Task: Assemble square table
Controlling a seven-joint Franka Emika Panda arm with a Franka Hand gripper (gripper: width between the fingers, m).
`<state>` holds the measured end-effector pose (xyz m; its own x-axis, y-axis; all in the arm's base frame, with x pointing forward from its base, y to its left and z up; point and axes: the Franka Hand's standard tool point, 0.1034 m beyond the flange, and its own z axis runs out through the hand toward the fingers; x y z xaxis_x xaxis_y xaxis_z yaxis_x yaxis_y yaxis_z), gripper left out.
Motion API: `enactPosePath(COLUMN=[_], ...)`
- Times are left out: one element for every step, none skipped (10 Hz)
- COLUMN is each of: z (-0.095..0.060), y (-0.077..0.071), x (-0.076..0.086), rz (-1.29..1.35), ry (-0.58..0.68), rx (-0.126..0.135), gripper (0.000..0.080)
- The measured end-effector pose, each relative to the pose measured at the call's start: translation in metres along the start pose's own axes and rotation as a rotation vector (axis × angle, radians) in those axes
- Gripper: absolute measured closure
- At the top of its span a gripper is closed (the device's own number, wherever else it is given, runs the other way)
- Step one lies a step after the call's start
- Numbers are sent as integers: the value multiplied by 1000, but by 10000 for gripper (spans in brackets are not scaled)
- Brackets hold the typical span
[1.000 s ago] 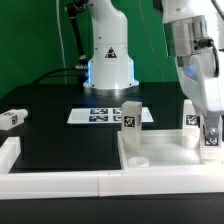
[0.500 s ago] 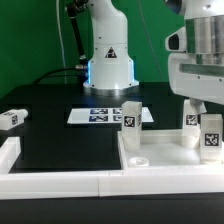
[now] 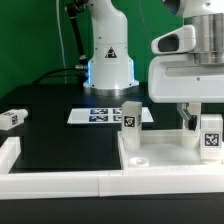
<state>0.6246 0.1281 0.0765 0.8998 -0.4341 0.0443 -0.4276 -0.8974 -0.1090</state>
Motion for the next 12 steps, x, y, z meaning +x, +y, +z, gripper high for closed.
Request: enactPosePath(z=[0,0,0,1,1,1,1,2,3,3,3,3], y=[0,0,0,4,4,4,4,5,5,4,3,3], x=[0,0,0,1,0,1,1,1,2,1,1,3], rz=[3,15,19,63,134,197,260,458,608,763,910,1035], ry=[0,-1,-1,-3,-3,-3,-4,-17,-33,-56,-80,-97], rx=[0,1,1,-4,-4,-4,-2,12,32,51,72,95], gripper=[272,412,412,500,500,503,503,503,504,504,505,505])
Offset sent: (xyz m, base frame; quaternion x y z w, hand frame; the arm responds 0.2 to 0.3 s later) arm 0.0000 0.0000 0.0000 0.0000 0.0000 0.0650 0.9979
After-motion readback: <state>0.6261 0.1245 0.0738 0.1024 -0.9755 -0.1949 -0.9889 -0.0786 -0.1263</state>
